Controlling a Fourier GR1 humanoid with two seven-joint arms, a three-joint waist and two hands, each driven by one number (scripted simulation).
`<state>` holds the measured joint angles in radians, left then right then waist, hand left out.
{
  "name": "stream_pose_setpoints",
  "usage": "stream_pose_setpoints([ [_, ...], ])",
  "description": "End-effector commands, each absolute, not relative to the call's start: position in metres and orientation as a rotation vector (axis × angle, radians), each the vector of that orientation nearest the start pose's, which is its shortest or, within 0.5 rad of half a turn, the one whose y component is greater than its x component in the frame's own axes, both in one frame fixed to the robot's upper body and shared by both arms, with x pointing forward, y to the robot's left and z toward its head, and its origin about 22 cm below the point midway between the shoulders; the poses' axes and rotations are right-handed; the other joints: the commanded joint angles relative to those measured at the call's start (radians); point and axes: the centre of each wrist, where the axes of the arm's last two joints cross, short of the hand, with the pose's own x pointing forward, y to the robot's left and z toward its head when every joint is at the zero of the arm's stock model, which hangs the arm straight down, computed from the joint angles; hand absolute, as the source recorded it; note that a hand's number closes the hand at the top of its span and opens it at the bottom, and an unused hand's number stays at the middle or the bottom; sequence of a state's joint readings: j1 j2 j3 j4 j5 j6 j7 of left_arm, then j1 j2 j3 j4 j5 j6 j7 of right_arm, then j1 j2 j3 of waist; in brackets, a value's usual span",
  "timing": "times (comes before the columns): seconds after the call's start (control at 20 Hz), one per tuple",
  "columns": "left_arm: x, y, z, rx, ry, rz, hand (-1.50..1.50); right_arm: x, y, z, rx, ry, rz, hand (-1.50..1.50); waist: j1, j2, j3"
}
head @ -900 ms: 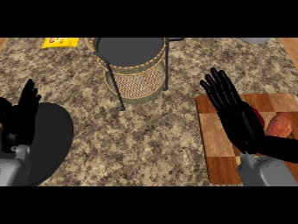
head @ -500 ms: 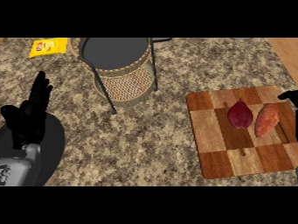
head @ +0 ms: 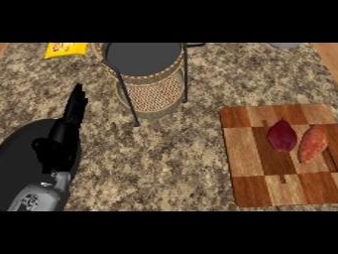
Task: Pick the sweet potato from the cutting board and place it in the tiered basket
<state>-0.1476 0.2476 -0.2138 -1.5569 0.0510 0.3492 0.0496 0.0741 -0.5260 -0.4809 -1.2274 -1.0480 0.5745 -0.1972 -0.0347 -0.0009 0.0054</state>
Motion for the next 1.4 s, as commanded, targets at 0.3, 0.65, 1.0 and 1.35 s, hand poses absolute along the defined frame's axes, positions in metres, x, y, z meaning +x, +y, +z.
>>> stream_pose_setpoints([
  [0.3, 0.263, 0.207, 0.033, 0.207, -1.664, -0.080, 0.00, 0.131, -0.564, 0.155, -0.129, -1.727, 0.242, -1.50, 0.019, -0.001, -0.005],
  [0.65, 0.266, 0.207, 0.033, 0.217, -1.671, -0.090, 0.00, 0.156, -0.524, 0.232, -0.502, -1.515, 0.721, -1.50, 0.019, -0.001, -0.008],
  [1.0, 0.271, 0.192, 0.035, 0.186, -1.670, -0.100, 0.00, 0.178, -0.467, 0.222, -0.578, -1.353, 0.820, -1.50, 0.031, 0.001, -0.006],
  [1.35, 0.266, 0.212, 0.043, 0.193, -1.669, -0.102, 0.00, 0.188, -0.433, 0.226, -0.561, -1.312, 0.857, -1.50, 0.036, 0.000, -0.006],
])
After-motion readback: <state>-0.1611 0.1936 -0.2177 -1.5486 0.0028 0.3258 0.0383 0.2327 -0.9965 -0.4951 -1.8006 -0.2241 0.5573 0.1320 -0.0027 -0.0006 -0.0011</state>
